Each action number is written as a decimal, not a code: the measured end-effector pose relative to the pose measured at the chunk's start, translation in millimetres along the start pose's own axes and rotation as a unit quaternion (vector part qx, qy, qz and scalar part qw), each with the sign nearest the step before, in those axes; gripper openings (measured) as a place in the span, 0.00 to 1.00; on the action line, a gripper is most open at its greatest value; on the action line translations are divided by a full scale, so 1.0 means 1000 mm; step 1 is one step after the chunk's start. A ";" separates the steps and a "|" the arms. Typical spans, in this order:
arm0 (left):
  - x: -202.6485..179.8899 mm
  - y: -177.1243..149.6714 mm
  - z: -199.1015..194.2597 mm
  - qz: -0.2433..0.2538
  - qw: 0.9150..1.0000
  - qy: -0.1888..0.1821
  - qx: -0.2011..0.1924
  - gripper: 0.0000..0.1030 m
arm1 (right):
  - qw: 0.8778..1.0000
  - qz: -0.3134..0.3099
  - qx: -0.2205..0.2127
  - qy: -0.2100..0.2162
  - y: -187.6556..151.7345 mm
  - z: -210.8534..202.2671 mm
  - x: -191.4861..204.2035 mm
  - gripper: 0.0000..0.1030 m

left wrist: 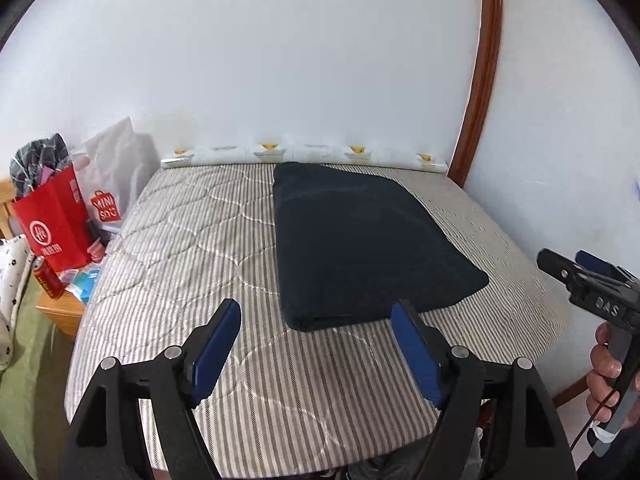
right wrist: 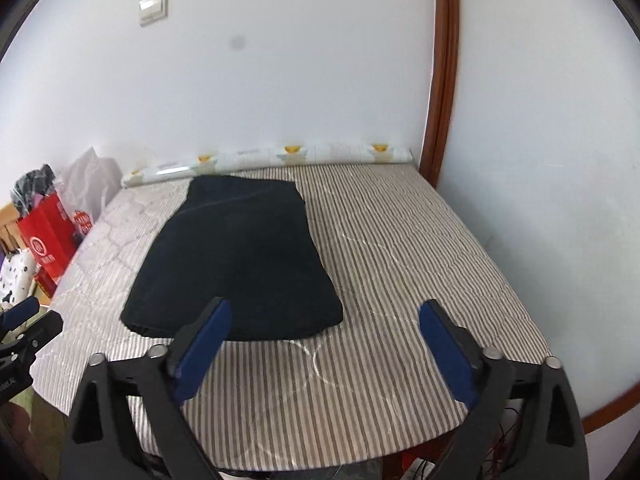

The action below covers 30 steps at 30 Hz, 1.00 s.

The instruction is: Fold small clothes

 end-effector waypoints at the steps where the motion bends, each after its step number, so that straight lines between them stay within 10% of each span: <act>1: 0.000 -0.001 -0.004 -0.001 1.000 0.004 -0.004 0.75 | 1.000 -0.002 -0.005 0.001 -0.003 -0.005 0.000 0.98; 30: -0.038 -0.008 -0.031 0.015 0.999 0.025 -0.024 0.78 | 0.999 0.021 -0.025 -0.031 -0.028 -0.051 -0.032 1.00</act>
Point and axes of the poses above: each gripper's, at about its wrist camera, not at the fingertips, and z roughly the way its jaws point, x to its left, y to its top, the point moved 6 cm from there along z, roughly the way its jaws point, and after that the axes turned 8 degrees about x, right-handed, at the moved point
